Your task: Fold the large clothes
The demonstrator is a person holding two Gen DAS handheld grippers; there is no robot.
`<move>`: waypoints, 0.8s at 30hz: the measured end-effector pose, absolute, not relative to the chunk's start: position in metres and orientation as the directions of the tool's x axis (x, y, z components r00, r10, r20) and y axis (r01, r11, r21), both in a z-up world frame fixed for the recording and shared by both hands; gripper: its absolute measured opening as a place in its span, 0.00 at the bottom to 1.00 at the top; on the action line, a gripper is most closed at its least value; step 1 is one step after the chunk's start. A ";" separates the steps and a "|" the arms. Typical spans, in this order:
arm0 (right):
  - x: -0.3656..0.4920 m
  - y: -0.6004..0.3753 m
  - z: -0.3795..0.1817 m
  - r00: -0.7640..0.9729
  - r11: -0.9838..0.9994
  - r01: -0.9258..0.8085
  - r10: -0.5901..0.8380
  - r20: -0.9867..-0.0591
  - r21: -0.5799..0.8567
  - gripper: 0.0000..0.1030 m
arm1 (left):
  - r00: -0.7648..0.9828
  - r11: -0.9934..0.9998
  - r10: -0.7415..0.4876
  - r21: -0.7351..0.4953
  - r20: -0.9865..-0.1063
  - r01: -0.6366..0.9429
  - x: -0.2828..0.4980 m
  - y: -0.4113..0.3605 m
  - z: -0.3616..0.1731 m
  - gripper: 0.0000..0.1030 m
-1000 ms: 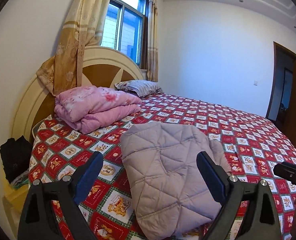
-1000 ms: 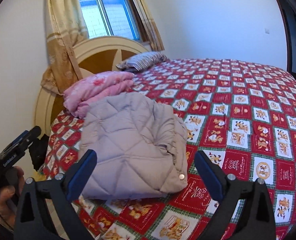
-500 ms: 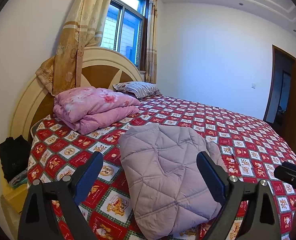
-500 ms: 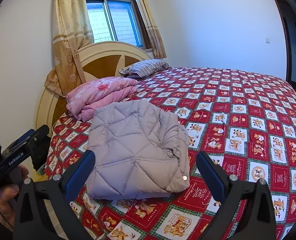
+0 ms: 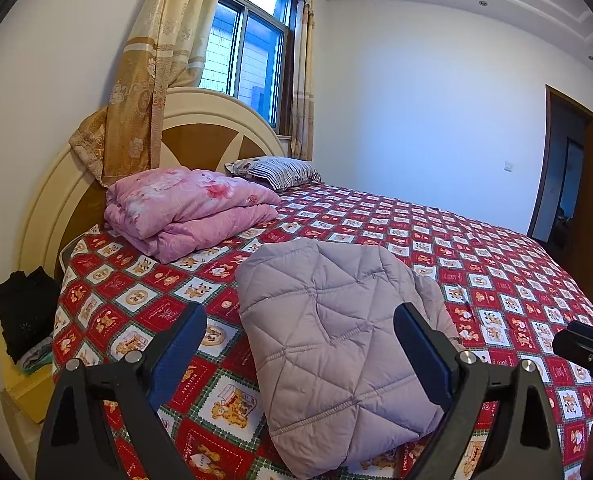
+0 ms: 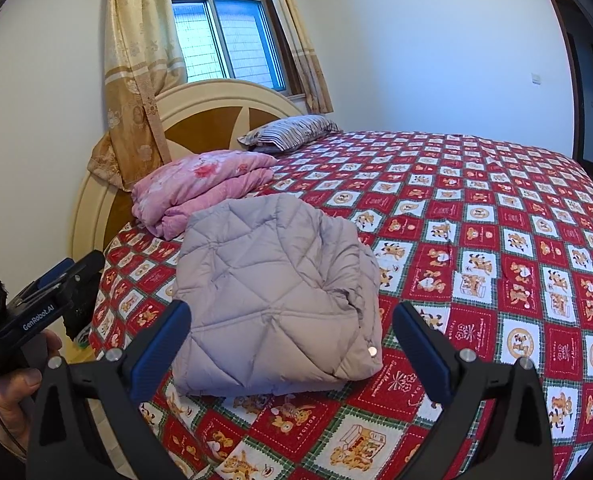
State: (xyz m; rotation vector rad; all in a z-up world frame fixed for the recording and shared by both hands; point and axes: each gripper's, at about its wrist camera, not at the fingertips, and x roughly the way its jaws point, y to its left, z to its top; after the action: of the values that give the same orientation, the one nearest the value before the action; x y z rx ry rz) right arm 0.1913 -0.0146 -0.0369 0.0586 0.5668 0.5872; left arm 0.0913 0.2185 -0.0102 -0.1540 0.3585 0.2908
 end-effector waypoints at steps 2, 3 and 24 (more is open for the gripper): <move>0.191 -0.015 -0.037 0.685 0.835 -0.508 0.540 -0.489 0.212 1.00 | 0.896 0.946 0.254 -0.098 -0.366 -0.308 0.091 0.218 -0.010 0.92; 0.191 -0.015 -0.037 0.684 0.835 -0.508 0.541 -0.490 0.213 1.00 | 0.896 0.946 0.253 -0.100 -0.365 -0.307 0.091 0.218 -0.010 0.92; 0.190 -0.014 -0.039 0.685 0.836 -0.506 0.539 -0.491 0.212 1.00 | 0.894 0.947 0.249 -0.098 -0.374 -0.305 0.093 0.218 -0.014 0.92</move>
State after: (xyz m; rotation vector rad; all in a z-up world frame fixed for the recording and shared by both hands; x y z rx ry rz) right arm 0.1899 -0.0136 -0.0392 0.0606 0.5691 0.5861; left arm 0.0935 0.2184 -0.0135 -0.1561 0.3664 0.2880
